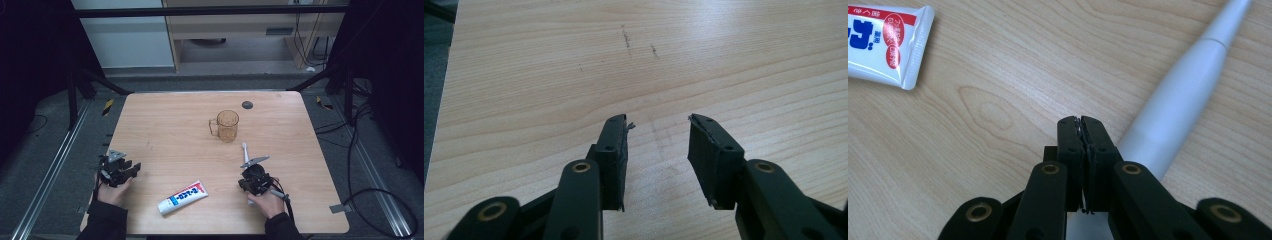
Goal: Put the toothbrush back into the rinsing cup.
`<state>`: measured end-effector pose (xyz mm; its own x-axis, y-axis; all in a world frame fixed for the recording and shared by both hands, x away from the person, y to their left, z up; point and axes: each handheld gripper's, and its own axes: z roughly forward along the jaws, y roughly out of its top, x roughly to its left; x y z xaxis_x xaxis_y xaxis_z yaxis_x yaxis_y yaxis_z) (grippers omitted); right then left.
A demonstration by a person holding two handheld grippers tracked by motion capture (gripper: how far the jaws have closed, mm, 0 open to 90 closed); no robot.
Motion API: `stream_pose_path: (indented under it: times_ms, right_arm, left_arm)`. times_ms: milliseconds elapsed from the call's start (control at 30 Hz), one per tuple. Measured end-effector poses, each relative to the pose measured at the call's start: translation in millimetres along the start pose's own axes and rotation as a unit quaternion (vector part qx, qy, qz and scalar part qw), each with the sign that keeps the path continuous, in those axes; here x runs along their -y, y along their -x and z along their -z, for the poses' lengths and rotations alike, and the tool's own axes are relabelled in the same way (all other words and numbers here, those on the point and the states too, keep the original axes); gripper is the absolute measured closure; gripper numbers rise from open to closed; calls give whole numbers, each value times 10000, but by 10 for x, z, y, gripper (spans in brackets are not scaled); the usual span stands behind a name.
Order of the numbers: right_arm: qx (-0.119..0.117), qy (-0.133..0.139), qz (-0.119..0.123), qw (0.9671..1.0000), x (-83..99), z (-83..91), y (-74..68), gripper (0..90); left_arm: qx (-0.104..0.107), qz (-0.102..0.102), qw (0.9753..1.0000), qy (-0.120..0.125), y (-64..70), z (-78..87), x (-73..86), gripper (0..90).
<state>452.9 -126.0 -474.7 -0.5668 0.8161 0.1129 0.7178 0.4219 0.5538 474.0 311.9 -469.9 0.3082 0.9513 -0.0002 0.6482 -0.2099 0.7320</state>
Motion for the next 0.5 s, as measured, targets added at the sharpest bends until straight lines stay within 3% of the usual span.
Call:
stream_pose_path:
  times_ms: [200, 333, 500]
  right_arm:
    - [2, 17, -10, 10000, 25, 52, 13, 873]
    - [50, 225, -4, 9997, -1, 144, 37, 877]
    - [431, 530, -148, 9976, 1, 342, 217, 887]
  left_arm:
    - [3, -1, 10000, -4, 0, -2, 0, 589]
    - [8, 8, 10000, 3, -3, 1, 1, 589]
    - [11, 9, 10000, 5, -4, 0, 0, 590]
